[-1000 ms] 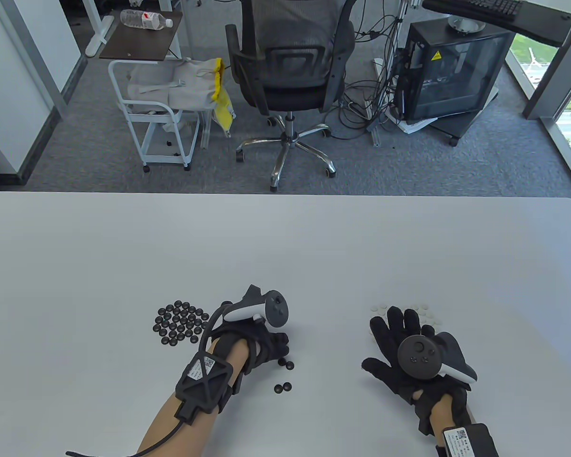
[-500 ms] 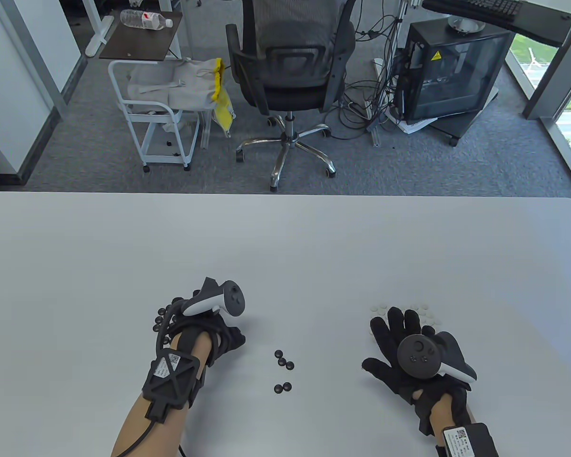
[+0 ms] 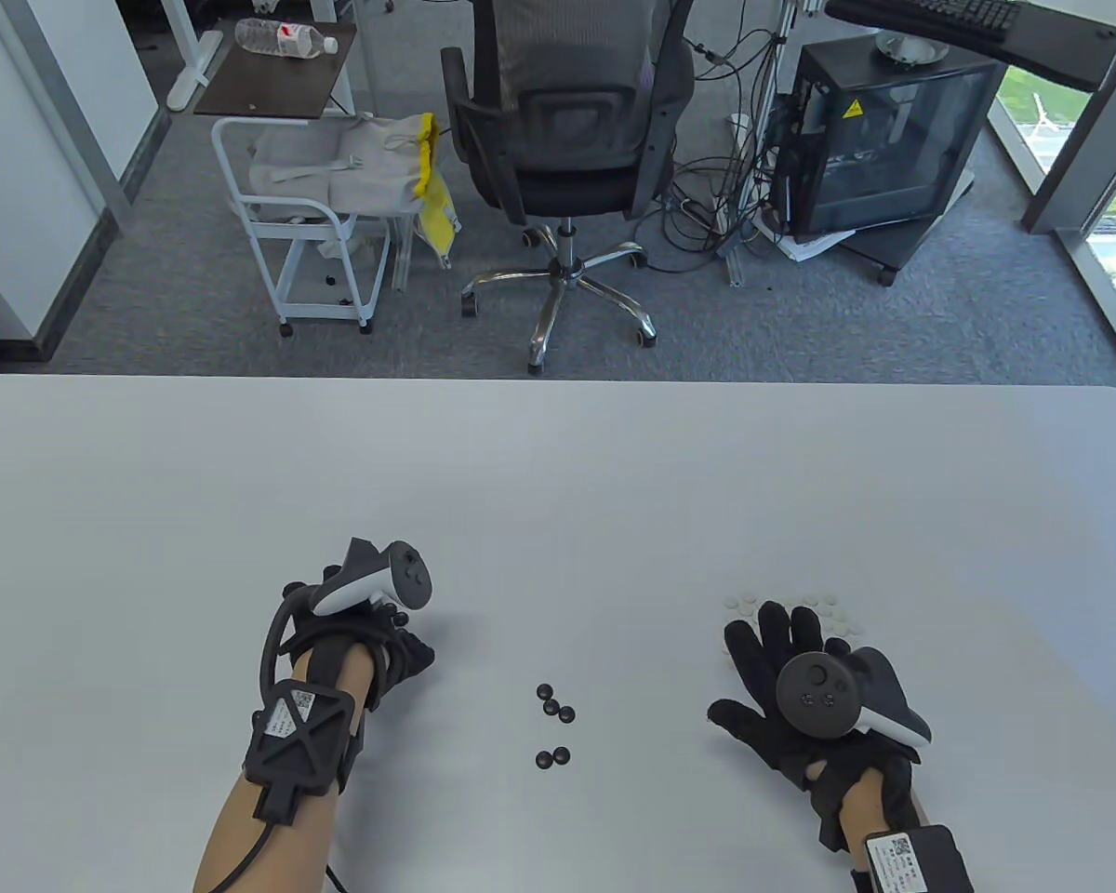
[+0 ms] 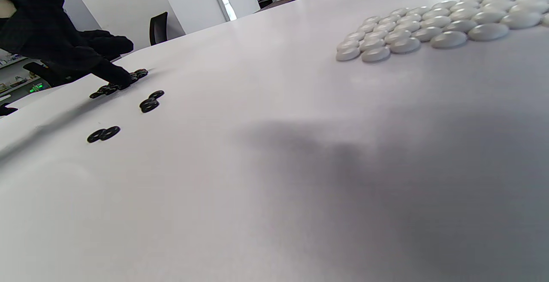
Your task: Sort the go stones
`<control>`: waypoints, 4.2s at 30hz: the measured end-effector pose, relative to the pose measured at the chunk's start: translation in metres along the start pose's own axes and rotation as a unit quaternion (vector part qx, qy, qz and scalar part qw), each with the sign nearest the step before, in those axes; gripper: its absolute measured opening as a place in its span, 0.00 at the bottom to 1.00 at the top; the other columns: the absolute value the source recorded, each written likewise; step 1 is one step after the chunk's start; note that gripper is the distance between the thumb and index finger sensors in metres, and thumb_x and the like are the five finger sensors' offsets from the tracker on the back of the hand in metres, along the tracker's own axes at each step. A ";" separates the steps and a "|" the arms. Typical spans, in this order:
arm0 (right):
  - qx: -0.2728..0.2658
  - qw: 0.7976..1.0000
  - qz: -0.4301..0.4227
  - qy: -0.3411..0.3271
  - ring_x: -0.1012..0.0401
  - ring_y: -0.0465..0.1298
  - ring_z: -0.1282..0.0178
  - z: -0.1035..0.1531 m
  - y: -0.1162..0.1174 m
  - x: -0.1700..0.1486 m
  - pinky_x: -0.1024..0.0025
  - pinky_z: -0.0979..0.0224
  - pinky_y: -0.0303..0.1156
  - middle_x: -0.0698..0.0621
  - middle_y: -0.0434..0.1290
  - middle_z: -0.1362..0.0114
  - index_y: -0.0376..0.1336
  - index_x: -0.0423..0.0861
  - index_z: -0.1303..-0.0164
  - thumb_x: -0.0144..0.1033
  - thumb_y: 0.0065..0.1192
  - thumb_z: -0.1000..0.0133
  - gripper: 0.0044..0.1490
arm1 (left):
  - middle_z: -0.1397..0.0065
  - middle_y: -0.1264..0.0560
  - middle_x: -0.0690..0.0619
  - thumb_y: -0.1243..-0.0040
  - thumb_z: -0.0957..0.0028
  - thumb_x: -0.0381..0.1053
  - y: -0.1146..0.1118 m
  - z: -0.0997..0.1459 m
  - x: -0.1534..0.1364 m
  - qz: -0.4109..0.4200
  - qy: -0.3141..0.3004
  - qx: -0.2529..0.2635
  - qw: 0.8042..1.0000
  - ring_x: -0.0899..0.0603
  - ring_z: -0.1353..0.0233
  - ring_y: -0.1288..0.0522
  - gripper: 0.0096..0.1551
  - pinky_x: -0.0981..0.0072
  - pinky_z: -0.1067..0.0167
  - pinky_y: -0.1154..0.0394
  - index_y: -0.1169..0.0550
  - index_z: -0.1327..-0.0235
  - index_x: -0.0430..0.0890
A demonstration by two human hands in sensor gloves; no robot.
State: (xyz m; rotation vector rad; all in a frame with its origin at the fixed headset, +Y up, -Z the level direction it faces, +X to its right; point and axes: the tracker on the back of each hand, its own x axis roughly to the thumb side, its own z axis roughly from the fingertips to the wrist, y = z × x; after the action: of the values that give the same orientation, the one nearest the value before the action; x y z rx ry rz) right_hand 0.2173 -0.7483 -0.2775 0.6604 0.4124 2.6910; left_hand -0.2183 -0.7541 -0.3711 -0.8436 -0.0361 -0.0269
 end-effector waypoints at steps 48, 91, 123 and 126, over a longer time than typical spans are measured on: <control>0.013 1.000 0.001 0.010 0.24 0.24 0.25 -0.002 0.002 -0.004 0.13 0.34 0.29 0.19 0.25 0.19 0.33 0.31 0.13 0.56 0.42 0.35 0.56 | 0.22 0.76 0.36 0.57 0.46 0.63 -0.064 0.040 -0.049 -0.050 -0.046 0.006 0.998 0.25 0.28 0.80 0.37 0.18 0.47 0.75 0.42 0.19 0.62; 0.028 0.999 -0.006 0.016 0.23 0.25 0.25 -0.002 0.003 -0.006 0.13 0.34 0.29 0.19 0.25 0.19 0.32 0.31 0.13 0.56 0.43 0.34 0.55 | 0.20 0.74 0.35 0.60 0.48 0.64 -0.034 0.019 0.125 -0.085 -0.236 -0.009 0.968 0.25 0.28 0.79 0.39 0.17 0.47 0.74 0.38 0.18 0.60; 0.036 0.999 -0.011 0.022 0.23 0.25 0.25 -0.003 0.004 -0.008 0.13 0.34 0.29 0.19 0.25 0.19 0.33 0.31 0.13 0.56 0.43 0.34 0.55 | 0.20 0.75 0.39 0.58 0.49 0.64 -0.014 0.010 -0.007 -0.028 -0.053 0.003 0.998 0.26 0.28 0.80 0.38 0.18 0.47 0.76 0.32 0.21 0.61; 0.036 0.999 -0.011 0.022 0.23 0.25 0.25 -0.003 0.004 -0.008 0.13 0.34 0.29 0.19 0.25 0.19 0.33 0.31 0.13 0.56 0.43 0.34 0.55 | 0.20 0.75 0.38 0.59 0.48 0.65 -0.010 0.016 0.001 -0.025 -0.077 0.017 0.997 0.26 0.28 0.80 0.38 0.18 0.47 0.76 0.33 0.20 0.60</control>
State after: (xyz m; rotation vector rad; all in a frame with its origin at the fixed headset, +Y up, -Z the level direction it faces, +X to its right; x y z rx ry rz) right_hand 0.2218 -0.7557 -0.2816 0.6145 0.5261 2.6838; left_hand -0.2180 -0.7488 -0.3524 -0.8097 -0.2031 -0.0083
